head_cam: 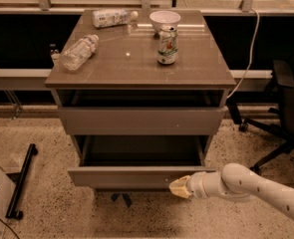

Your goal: Close middle drawer

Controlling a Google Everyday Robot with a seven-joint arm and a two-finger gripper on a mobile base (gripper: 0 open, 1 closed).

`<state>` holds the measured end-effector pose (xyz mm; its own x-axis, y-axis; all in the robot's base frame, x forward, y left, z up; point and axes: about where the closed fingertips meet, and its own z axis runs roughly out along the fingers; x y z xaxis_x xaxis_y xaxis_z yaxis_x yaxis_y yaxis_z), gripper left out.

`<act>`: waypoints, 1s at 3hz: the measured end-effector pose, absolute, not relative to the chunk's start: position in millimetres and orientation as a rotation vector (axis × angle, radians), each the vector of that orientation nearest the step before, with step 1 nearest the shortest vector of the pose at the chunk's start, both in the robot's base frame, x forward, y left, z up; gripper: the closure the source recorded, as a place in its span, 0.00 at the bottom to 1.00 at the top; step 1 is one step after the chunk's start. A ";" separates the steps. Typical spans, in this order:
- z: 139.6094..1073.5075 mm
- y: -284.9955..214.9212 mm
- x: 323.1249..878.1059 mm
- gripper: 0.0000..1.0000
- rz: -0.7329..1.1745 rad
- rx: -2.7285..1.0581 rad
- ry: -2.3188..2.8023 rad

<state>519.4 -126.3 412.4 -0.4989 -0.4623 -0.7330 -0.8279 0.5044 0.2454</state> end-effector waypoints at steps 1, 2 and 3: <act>415.5 -122.8 555.8 1.00 0.758 -1.037 2.093; 418.1 -123.3 569.9 0.82 0.736 -1.022 2.071; 420.8 -124.3 583.5 0.59 0.715 -0.996 2.048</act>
Offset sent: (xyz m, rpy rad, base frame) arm 0.0864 -0.0049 0.0145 0.0277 -0.1718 -0.0805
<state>583.5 -124.3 420.8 -0.4274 -0.4137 -0.8039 -0.8243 0.5436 0.1585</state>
